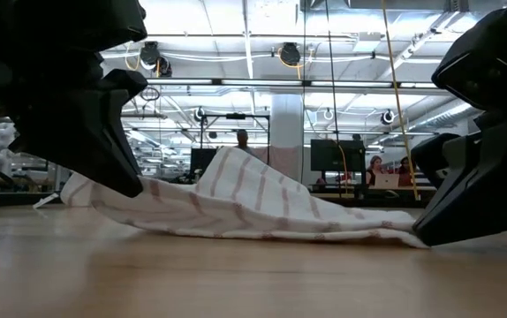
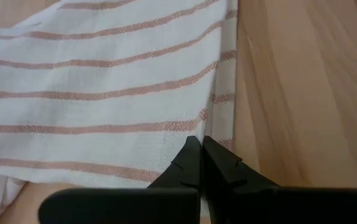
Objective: Roll towel into tight, uniform cylinder
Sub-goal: Fold the white brown kitchen towel
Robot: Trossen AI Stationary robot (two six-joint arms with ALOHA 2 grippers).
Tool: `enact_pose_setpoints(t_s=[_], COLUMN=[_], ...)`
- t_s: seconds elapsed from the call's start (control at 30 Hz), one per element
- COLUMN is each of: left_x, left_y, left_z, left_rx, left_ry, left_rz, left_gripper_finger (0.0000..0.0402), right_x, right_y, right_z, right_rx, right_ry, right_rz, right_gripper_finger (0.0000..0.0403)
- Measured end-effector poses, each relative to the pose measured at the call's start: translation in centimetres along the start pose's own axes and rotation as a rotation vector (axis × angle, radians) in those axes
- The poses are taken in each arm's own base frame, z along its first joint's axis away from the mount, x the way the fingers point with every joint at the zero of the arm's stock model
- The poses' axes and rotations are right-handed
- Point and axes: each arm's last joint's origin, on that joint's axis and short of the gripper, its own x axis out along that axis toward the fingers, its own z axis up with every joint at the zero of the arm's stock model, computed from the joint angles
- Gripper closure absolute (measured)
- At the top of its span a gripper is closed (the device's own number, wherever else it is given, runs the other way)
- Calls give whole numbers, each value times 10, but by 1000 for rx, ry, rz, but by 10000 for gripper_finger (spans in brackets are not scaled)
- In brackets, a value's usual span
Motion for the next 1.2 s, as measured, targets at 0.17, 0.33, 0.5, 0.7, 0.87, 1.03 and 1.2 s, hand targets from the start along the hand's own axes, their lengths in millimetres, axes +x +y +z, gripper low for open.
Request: enact_pose_setpoints(t_s=[0.17, 0.33, 0.5, 0.7, 0.87, 1.03, 1.2], left_x=[-2, -3, -3, -5, -7, -7, -7], left_y=[-2, -2, -2, -6, -9, -9, -9], left_z=[0, -1, -2, -3, -4, -2, -2], left_rx=[7, -5, -4, 10, 18, 5, 0], left_ry=[-15, -10, -6, -12, -16, -32, -36], left_rz=[27, 34, 42, 35, 30, 26, 25], left_gripper_finger=[398, 398, 398, 398, 398, 398, 396], right_x=[0, 0, 0, 0, 0, -2, -13], right_y=[0, 0, 0, 0, 0, -1, -1], right_z=[0, -1, -1, -1, -1, 1, 14], right_rx=[-3, -6, -14, -18, -19, -32, -51], right_ry=[3, 5, 6, 7, 7, 1, -24], right_rz=[-1, -1, 0, 1, 0, 1, 10], right_gripper_finger=[403, 403, 403, 403, 403, 403, 391])
